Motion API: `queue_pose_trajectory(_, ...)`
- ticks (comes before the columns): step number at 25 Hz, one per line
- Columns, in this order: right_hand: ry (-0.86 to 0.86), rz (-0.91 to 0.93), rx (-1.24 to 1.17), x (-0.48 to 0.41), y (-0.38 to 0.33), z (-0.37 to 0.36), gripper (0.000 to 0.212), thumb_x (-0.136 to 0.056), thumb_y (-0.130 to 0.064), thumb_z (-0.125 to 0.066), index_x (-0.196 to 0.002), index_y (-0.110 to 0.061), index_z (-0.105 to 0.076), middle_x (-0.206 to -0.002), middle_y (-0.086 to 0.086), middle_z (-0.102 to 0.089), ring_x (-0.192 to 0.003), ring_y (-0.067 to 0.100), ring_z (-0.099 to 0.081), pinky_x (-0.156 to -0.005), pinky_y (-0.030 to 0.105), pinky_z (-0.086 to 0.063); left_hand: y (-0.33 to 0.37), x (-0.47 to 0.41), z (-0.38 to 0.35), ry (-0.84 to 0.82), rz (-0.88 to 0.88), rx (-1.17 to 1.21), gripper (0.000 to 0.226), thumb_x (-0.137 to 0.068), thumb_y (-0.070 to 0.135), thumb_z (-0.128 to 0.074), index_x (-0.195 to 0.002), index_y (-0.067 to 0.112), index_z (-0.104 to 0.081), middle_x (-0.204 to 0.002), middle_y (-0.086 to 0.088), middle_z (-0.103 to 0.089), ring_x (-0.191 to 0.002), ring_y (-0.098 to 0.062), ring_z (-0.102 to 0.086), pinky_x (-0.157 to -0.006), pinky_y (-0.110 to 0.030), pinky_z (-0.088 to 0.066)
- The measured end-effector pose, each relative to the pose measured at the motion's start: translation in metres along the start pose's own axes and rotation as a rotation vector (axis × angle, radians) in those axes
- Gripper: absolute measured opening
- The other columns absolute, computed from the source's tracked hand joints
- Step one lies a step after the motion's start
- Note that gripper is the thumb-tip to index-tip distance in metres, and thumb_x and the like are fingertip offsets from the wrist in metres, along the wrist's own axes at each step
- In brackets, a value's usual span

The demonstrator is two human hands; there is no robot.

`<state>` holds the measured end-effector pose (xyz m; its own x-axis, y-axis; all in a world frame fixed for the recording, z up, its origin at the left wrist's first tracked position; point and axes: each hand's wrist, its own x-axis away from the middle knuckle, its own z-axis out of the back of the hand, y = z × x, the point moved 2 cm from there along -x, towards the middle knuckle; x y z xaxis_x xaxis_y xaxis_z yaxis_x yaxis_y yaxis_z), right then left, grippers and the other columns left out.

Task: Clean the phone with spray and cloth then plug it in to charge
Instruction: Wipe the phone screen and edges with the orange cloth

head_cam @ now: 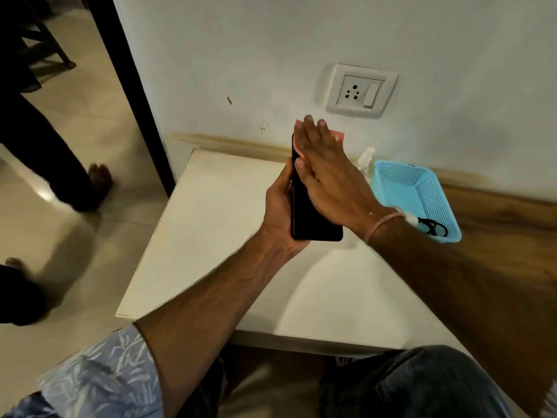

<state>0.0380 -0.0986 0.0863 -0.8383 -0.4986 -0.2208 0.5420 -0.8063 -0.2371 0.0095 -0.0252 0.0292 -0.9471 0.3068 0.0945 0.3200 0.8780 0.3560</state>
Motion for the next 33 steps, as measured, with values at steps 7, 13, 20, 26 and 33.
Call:
queue_pose_trajectory(7, -0.053, 0.111, 0.045, 0.100, -0.025, -0.024, 0.056, -0.105, -0.032, -0.024, -0.155, -0.016, -0.004, -0.163, 0.000, 0.003, -0.149, 0.013, 0.009, -0.122, 0.037, -0.007, 0.004, 0.000, 0.004, -0.047, 0.119, -0.130, 0.072, -0.100, 0.064, -0.033, -0.140, 0.004, -0.044, -0.114, -0.012, -0.059, -0.096, -0.023, -0.056, -0.089, -0.037, -0.047)
queue_pose_trajectory(13, -0.083, 0.144, 0.122, 0.121, -0.027, -0.027, 0.056, -0.104, -0.036, -0.017, -0.155, -0.015, -0.008, -0.163, 0.001, -0.002, -0.150, 0.015, 0.004, -0.122, 0.039, -0.010, 0.005, -0.001, 0.005, -0.042, 0.094, -0.068, 0.074, -0.100, 0.063, -0.036, -0.139, 0.002, -0.047, -0.113, -0.013, -0.061, -0.095, -0.024, -0.058, -0.089, -0.038, -0.047)
queue_pose_trajectory(20, -0.009, 0.001, 0.047, 0.035, -0.013, -0.012, 0.056, -0.105, -0.036, -0.021, -0.155, -0.017, -0.004, -0.163, 0.002, 0.003, -0.149, 0.014, 0.008, -0.123, 0.035, -0.002, 0.001, -0.009, 0.003, -0.088, 0.028, 0.041, 0.056, -0.105, 0.051, -0.038, -0.143, 0.013, -0.053, -0.123, -0.010, -0.064, -0.117, -0.025, -0.061, -0.107, -0.035, -0.042)
queue_pose_trajectory(26, -0.030, -0.079, 0.060, -0.024, -0.003, -0.006, 0.055, -0.106, -0.037, -0.018, -0.154, -0.015, -0.004, -0.163, 0.004, 0.003, -0.149, 0.018, 0.008, -0.118, 0.030, 0.007, 0.003, -0.011, 0.003, -0.097, -0.020, 0.083, 0.054, -0.105, 0.045, -0.047, -0.150, 0.015, -0.048, -0.156, -0.008, -0.045, -0.145, -0.026, -0.042, -0.125, -0.042, -0.023)
queue_pose_trajectory(33, 0.004, -0.036, 0.068, 0.013, -0.014, -0.011, 0.056, -0.105, -0.035, -0.020, -0.155, -0.015, -0.004, -0.163, 0.004, 0.002, -0.150, 0.019, 0.008, -0.123, 0.040, -0.003, 0.001, -0.009, 0.006, -0.053, -0.063, 0.079, 0.048, -0.109, 0.039, -0.032, -0.143, 0.015, -0.056, -0.141, -0.005, -0.061, -0.136, -0.022, -0.052, -0.121, -0.037, -0.030)
